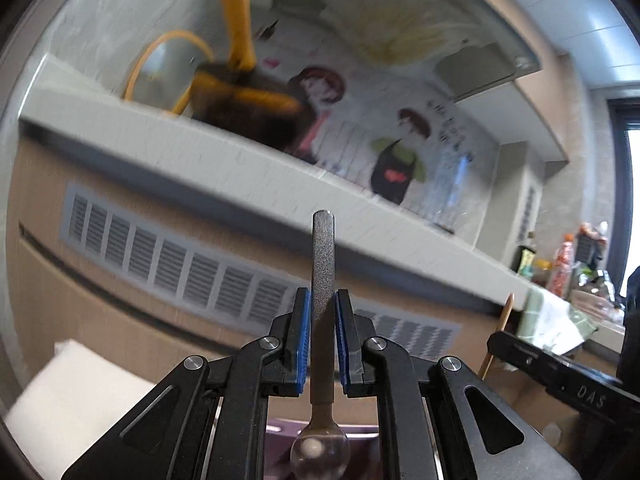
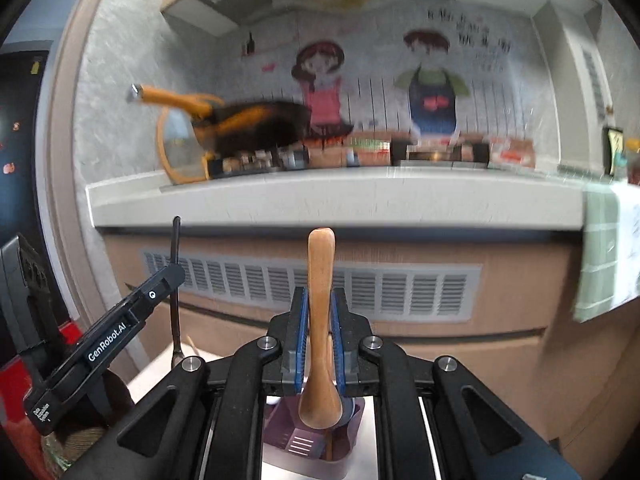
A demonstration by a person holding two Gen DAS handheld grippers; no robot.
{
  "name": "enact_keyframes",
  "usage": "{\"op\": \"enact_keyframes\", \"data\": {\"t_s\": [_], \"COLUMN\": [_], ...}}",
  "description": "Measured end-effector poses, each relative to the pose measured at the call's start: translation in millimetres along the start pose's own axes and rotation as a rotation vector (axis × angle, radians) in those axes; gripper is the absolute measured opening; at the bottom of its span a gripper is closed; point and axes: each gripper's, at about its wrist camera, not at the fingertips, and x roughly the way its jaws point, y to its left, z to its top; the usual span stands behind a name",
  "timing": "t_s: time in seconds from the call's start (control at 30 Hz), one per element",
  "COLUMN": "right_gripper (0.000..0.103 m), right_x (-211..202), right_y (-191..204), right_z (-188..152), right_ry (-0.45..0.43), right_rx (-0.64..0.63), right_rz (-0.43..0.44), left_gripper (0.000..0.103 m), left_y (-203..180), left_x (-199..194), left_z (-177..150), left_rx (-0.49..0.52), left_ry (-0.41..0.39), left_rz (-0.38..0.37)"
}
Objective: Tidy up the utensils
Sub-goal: 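Lower both spoons into the caddy and open both tools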
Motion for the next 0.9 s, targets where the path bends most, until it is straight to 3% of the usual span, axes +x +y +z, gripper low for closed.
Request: {"op": "enact_keyframes", "data": {"t_s": [0.17, 0.53, 0.63, 0.7, 0.9], "right_gripper": [0.01, 0.011, 0.012, 0.014, 0.02], "right_x": [33, 66, 73, 70, 42], "right_y": [-7, -6, -6, -7, -7], "right_z": [-19, -48, -58, -61, -66], "right_ry": [0.063, 0.183, 0.257, 0.268, 0.261], "right_rx": [0.033, 0.052, 0.081, 0.087, 0.096], "right_rz": [0.018, 0.04, 0.093, 0.076, 0.029], "left_gripper": [0.012, 0.013, 0.025, 0.045, 0.048], "left_y": [11, 20, 24, 27, 42], "left_x": [28, 14, 9, 5, -27], "left_z": [-18, -24, -22, -23, -24], "left_rx": [0.008, -0.024, -0.059, -0.063, -0.065], "left_ry": [0.06, 0.146, 0.212, 0.242, 0.282], "left_rz": [0.013, -0.008, -0.027, -0.026, 0.011]}}
